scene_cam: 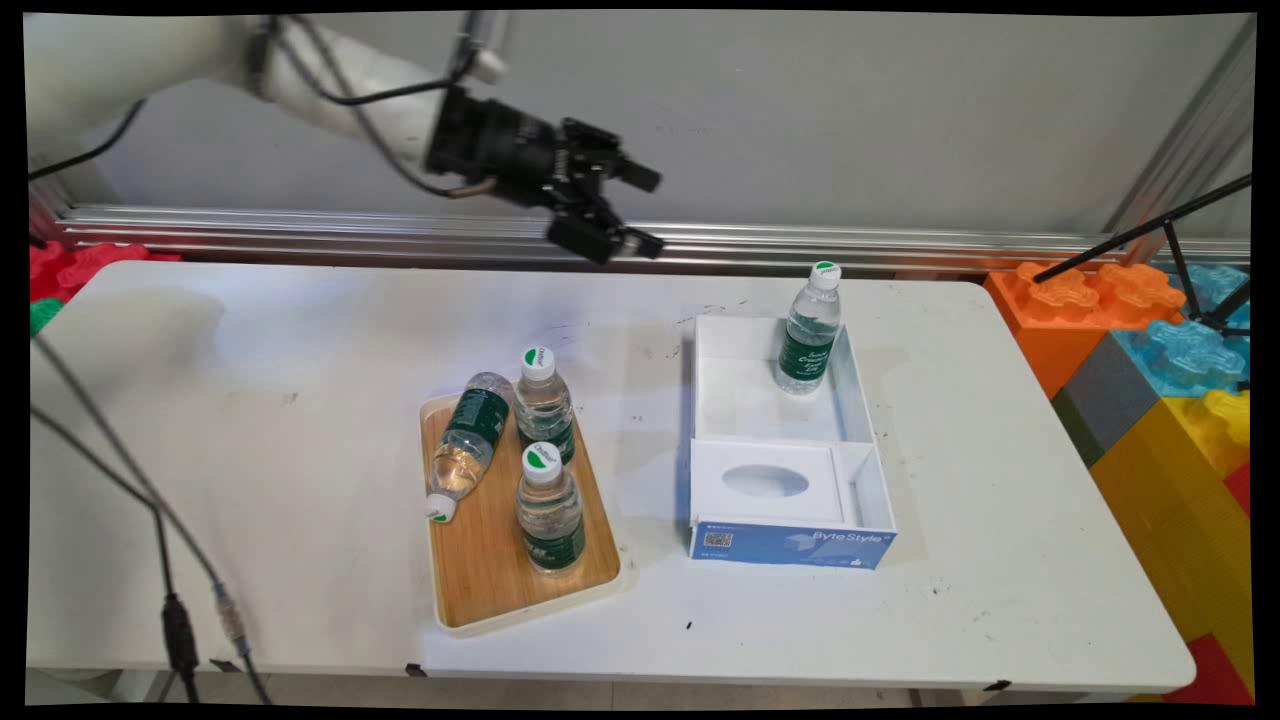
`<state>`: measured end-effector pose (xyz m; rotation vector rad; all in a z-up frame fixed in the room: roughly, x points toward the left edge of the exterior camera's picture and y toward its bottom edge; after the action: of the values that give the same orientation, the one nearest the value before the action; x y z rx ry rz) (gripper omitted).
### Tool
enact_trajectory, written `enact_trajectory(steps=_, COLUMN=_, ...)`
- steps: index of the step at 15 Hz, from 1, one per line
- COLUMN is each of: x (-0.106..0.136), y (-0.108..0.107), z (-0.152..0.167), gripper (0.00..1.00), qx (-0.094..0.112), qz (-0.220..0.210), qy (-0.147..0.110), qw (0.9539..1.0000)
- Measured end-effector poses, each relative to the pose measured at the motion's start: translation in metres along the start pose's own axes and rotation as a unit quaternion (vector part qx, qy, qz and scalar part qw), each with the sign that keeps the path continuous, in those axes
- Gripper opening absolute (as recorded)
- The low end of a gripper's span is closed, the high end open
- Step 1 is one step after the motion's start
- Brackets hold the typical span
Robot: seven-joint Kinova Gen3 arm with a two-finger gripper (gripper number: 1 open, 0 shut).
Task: Pick up the green bottle from the white box
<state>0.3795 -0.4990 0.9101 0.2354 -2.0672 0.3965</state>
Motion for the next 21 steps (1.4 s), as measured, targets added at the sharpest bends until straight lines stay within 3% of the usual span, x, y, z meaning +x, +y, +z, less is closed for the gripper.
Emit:
enact_trajectory(steps=5, x=-0.005, y=-0.028, z=0.075, gripper=1.0, qx=-0.031, qz=0.036, qy=-0.023, qw=0.9986)
enact_trajectory(steps=12, x=-0.029, y=-0.048, z=0.176, gripper=1.0, qx=-0.056, qz=0.015, qy=-0.041, qw=0.9975)
enact_trajectory(steps=21, x=-0.047, y=-0.06, z=0.242, gripper=1.0, qx=-0.065, qz=-0.009, qy=-0.043, qw=0.9969)
